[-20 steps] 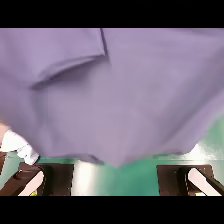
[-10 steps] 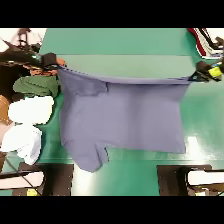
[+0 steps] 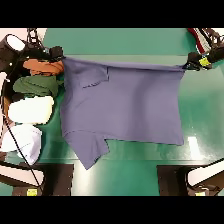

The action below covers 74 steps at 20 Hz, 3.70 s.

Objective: Fold the shirts.

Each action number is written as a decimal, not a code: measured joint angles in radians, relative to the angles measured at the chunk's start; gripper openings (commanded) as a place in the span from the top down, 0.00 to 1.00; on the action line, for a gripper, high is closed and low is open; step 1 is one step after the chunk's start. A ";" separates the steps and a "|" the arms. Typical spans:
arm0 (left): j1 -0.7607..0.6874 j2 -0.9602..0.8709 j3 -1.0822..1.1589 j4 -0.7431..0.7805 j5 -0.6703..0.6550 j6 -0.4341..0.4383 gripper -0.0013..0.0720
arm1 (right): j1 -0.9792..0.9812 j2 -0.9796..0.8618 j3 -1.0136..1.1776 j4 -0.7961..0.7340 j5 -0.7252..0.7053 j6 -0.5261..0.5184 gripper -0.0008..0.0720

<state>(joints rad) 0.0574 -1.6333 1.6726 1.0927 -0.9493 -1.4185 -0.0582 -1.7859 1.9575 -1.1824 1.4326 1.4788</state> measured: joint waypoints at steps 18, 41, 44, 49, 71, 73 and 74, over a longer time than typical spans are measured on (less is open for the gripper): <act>0.006 0.269 -0.518 0.160 -0.342 -0.023 0.32 | 0.034 0.370 -0.639 -0.084 0.032 -0.015 0.42; 0.006 0.780 -1.294 -0.182 -0.142 -0.045 0.95 | -0.075 0.774 -0.971 0.028 0.006 -0.039 0.42; 0.006 0.782 -1.241 -0.179 -0.181 -0.021 0.95 | -0.192 0.780 -1.089 -0.026 0.060 -0.046 0.19; 0.006 0.782 -1.184 -0.179 -0.204 0.005 0.95 | -0.381 0.753 -1.310 -0.074 0.068 -0.051 0.43; 0.006 0.998 -0.974 -0.045 -0.489 -0.089 0.95 | -0.174 0.954 -1.137 -0.156 0.190 -0.074 0.97; 0.006 0.946 -0.918 -0.037 -0.437 -0.076 0.95 | -0.130 0.888 -1.063 -0.161 0.156 -0.065 0.97; 0.006 0.903 -0.887 -0.035 -0.401 -0.061 0.95 | -0.105 0.841 -1.022 -0.164 0.130 -0.060 0.97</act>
<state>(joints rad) 0.0635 -0.7307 0.7856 1.0576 -1.3506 -1.4792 -0.1635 -0.9447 0.9352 -1.3460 1.5631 1.4193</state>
